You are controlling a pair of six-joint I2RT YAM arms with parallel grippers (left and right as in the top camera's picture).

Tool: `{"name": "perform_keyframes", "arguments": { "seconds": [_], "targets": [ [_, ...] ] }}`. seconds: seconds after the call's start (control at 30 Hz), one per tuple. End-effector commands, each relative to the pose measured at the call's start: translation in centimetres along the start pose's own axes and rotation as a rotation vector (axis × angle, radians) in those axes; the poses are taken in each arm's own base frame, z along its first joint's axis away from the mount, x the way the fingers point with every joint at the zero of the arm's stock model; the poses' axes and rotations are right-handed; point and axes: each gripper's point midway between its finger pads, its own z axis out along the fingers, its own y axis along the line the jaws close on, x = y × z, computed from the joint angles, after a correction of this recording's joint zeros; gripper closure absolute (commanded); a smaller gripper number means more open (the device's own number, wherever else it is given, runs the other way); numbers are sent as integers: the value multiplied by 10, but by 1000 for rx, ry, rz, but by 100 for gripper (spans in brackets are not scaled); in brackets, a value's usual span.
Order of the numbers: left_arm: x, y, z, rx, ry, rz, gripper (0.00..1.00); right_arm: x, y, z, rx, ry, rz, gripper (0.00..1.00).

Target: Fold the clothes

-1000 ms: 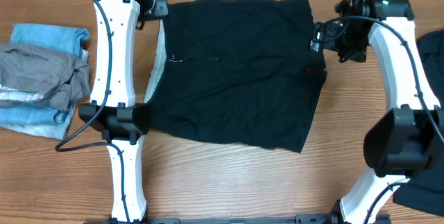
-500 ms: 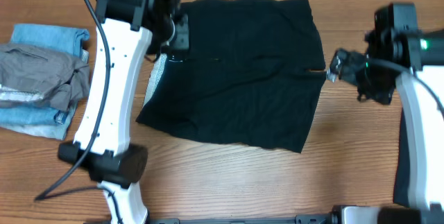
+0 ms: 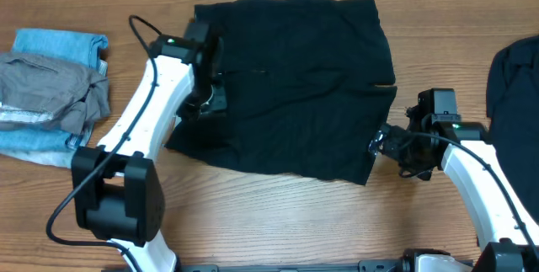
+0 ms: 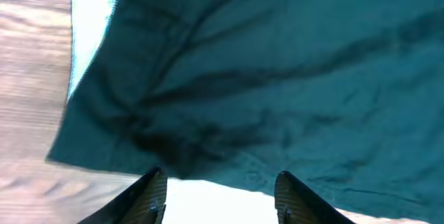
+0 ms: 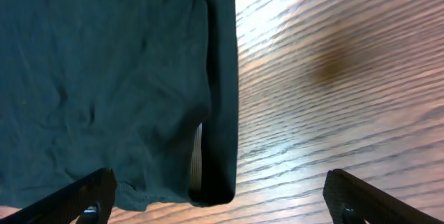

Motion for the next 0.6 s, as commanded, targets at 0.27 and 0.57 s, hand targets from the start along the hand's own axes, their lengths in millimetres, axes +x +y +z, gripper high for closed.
{"name": "perform_keyframes", "arguments": {
  "seconds": [0.27, 0.57],
  "targets": [
    [-23, 22, -18, 333, -12, -35, 48, 38, 15, 47, -39, 19, -120, 0],
    [-36, 51, -21, 340, -51, -114, 46, 35, -2, 84, 27, 36, -24, 11]
  ]
}}
